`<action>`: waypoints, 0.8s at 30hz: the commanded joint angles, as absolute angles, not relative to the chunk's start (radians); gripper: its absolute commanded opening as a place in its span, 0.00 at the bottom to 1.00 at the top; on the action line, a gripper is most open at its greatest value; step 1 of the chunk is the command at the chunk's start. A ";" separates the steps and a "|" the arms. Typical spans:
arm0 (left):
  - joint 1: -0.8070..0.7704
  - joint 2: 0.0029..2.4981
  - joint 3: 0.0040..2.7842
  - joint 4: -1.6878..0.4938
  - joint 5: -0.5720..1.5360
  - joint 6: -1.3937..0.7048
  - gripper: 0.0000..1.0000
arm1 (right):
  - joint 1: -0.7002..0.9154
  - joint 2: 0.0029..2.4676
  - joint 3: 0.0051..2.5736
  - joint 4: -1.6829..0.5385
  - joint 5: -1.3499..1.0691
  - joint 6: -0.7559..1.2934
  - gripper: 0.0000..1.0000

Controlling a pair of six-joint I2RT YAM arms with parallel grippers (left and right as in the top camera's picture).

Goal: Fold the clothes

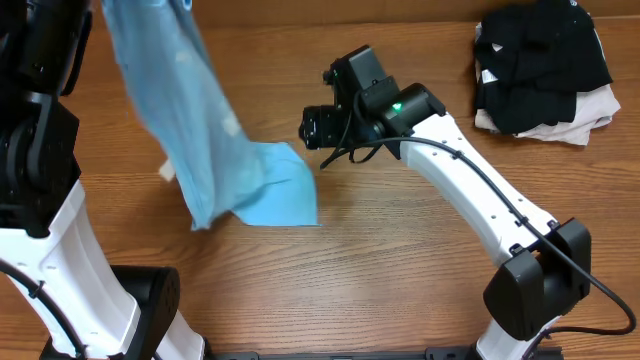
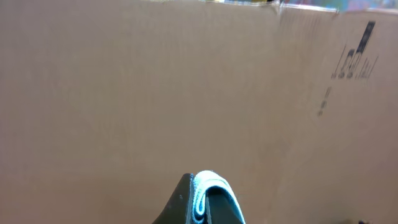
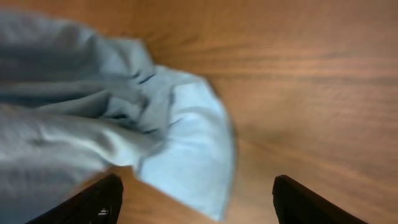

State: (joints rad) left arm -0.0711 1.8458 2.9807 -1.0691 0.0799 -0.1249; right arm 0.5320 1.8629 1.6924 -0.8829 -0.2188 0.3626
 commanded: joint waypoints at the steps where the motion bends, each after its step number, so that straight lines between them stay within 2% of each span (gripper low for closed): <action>1: -0.066 1.831 2.993 -1.084 0.105 -0.119 0.04 | 0.515 1.884 1.705 -0.856 -0.192 0.309 0.81; 10: -0.066 1.831 2.993 -1.129 0.102 -0.103 0.04 | 0.567 2.085 1.705 -0.775 -0.259 0.341 0.81; 17: -0.066 1.831 2.993 -1.172 0.101 -0.081 0.04 | 0.613 2.170 1.705 -0.629 -0.263 0.344 0.72; 24: -0.066 1.831 2.993 -1.201 0.101 -0.081 0.04 | 0.634 2.264 1.705 -0.482 -0.226 0.345 0.71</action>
State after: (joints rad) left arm -0.0711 1.8458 2.9807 -1.1969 0.0872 -0.1009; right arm 0.6292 2.2036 1.6947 -0.4999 -0.2405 0.3405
